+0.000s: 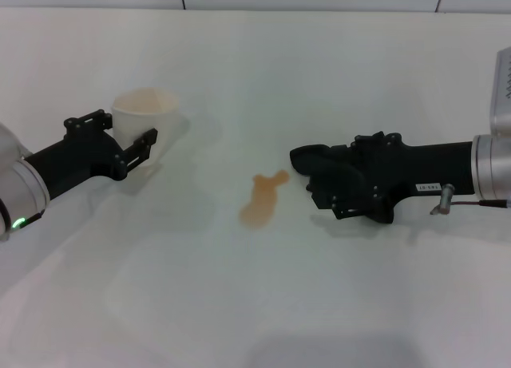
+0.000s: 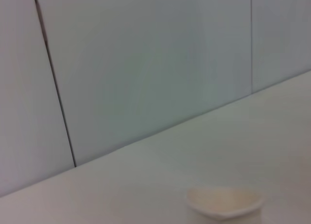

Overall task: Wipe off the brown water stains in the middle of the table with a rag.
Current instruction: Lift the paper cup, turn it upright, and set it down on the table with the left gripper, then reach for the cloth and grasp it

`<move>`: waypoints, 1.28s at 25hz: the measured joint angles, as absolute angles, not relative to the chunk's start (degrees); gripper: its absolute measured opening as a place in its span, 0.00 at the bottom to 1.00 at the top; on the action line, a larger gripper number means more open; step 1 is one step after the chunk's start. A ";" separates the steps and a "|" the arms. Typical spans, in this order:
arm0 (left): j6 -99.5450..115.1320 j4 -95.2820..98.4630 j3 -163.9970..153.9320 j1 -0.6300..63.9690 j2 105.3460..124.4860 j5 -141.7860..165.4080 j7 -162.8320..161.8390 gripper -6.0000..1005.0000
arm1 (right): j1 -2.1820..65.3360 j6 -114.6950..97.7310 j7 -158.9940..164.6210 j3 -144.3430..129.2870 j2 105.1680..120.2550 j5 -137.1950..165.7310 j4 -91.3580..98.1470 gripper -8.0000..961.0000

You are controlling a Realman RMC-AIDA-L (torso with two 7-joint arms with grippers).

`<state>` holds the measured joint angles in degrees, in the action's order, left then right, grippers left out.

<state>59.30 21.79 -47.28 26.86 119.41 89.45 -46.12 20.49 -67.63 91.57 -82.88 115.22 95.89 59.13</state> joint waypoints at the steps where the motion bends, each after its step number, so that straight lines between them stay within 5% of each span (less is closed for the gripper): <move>1: 59.33 21.79 -47.28 26.71 119.40 89.45 -46.12 0.52 | 20.49 -67.62 91.58 -83.04 115.22 95.89 59.12 0.87; 12: 60.74 23.45 -49.63 23.27 119.27 90.22 -49.54 0.57 | 20.23 -67.63 91.70 -83.98 115.22 95.72 59.17 0.87; 17: 63.02 24.93 -49.68 21.29 119.34 90.32 -50.50 0.80 | 20.21 -67.70 91.69 -84.04 115.22 95.73 59.15 0.87; 23: 64.69 28.24 -50.21 17.91 119.36 90.42 -52.62 0.88 | 20.21 -67.89 91.67 -84.15 115.22 95.73 59.15 0.87; 32: 72.92 36.61 -49.98 11.05 118.87 91.12 -56.58 0.87 | 20.48 -68.13 92.83 -85.96 115.28 94.23 59.36 0.87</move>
